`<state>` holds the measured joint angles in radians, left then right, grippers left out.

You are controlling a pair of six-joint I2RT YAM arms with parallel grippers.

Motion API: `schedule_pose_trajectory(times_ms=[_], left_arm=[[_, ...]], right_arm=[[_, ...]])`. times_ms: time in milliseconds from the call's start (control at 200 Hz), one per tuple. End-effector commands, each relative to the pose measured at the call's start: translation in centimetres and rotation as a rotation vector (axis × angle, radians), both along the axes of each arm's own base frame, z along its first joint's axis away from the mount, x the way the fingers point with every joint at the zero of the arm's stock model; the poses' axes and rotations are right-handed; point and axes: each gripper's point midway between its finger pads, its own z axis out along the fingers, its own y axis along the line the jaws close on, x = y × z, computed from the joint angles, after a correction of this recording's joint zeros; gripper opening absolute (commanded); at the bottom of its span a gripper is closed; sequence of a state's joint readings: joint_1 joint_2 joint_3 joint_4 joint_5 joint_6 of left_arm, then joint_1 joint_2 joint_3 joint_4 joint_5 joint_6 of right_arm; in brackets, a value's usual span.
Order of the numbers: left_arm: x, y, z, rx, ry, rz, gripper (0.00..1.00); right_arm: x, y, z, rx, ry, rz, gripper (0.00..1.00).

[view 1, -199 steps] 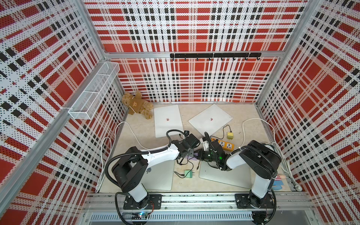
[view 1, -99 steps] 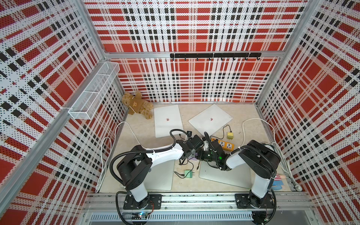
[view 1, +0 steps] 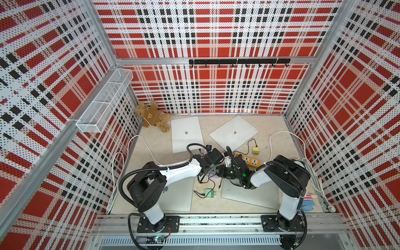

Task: Unplug the laptop charger
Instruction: Remove the plug from the socket.

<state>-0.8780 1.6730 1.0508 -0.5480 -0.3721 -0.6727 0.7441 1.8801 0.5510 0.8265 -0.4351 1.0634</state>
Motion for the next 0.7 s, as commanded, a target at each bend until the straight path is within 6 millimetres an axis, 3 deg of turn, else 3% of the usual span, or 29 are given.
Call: schedule_pose_trajectory(times_ms=[0, 125, 326, 696], left_arm=[[1.6, -0.5, 3.8, 0.032, -0.133, 0.023, 0.24], [1.5, -0.5, 3.4, 0.019, -0.119, 0.023, 0.24], [1.6, -1.7, 3.8, -0.163, -0.09, 0.003, 0.24], [1.7, -1.1, 2.7, -0.122, -0.077, 0.014, 0.25]], right_arm=[[-7.9, -9.0, -13.3, -0.484, 0.406, -0.048, 0.0], [-7.9, -9.0, -13.2, -0.485, 0.404, -0.048, 0.0], [-7.9, -9.2, -12.9, -0.49, 0.398, -0.049, 0.0], [-8.6, -10.0, -12.1, -0.515, 0.394, -0.04, 0.0]])
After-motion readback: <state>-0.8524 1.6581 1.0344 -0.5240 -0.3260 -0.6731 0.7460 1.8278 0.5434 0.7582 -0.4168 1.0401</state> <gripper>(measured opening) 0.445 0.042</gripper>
